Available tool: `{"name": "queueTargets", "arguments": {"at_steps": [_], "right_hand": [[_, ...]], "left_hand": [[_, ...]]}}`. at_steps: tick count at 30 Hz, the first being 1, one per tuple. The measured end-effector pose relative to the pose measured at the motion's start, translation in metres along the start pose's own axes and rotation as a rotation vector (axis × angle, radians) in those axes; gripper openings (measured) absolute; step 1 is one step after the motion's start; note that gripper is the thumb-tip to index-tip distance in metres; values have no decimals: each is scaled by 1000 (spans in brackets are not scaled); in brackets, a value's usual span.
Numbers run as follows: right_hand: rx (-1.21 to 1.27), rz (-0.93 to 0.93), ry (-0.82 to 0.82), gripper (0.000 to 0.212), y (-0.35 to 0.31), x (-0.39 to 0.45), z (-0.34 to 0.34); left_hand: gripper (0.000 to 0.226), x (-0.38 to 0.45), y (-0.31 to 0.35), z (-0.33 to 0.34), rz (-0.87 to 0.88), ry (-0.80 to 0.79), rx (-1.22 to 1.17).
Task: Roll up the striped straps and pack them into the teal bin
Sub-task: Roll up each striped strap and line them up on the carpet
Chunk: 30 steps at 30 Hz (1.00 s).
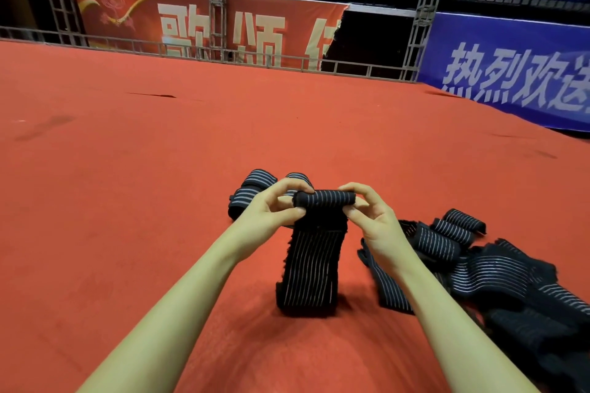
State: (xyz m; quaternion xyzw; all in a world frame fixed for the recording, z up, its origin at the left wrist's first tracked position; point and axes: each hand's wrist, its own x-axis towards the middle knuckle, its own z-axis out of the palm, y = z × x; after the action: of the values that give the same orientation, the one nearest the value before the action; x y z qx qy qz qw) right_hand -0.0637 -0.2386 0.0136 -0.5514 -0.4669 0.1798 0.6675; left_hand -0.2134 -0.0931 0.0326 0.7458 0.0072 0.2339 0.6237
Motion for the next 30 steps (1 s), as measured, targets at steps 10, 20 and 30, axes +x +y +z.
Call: {"name": "queueTargets", "arguments": {"at_steps": [10,20,30], "right_hand": [[0,53,-23,40,24,-2,-8],[-17,172,1,34,72,23,-11],[-14,163,18,40,124,44,-6]], "left_hand": [[13,9,-40,-1,-31,146,-32],[49,29,-89,-12,-102,259,-7],[38,45,-142,-24,-98,237,-4]]}}
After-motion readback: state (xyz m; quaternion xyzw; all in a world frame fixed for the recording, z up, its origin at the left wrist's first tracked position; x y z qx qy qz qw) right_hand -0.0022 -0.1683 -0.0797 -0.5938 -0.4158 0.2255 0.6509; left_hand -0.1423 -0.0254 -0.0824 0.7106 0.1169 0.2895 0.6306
